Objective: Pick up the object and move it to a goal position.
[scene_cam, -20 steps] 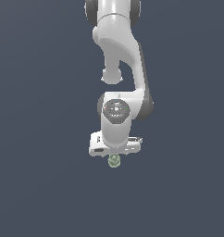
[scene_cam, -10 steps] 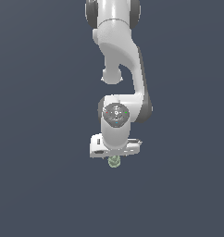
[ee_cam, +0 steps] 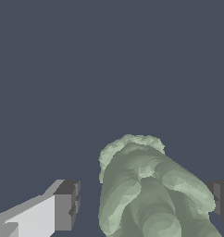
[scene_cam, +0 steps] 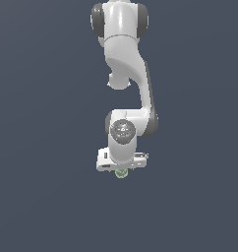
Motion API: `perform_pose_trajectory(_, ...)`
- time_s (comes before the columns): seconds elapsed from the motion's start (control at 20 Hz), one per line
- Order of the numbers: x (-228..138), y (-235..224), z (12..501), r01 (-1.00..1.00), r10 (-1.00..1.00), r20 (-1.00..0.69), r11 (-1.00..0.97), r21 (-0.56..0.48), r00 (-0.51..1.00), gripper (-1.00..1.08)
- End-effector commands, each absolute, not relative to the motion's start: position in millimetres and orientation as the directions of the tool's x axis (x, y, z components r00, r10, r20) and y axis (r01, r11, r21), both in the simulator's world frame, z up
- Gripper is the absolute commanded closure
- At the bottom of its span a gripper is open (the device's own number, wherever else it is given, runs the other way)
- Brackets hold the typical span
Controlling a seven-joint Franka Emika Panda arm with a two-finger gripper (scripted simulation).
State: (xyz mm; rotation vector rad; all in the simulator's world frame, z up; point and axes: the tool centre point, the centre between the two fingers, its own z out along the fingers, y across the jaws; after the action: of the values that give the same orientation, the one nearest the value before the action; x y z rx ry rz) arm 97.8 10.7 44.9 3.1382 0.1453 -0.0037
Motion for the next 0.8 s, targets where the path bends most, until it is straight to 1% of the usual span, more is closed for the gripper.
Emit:
perform_pose_trajectory(0.0,99.3,10.7,45.6,0.092,0.092,0.000,-0.996,0.000,0.996,-0.92)
perform_pose_trajectory(0.05,99.4,10.7,45.9,0.092,0.092,0.000,-0.996,0.000,0.996,-0.92)
perform_pose_trajectory(0.1,99.4,10.7,45.9,0.092,0.092,0.000,-0.996,0.000,0.996,1.08)
perform_pose_trajectory(0.75,98.4,9.0,47.4,0.092,0.092,0.000,-0.996,0.000,0.996,1.08)
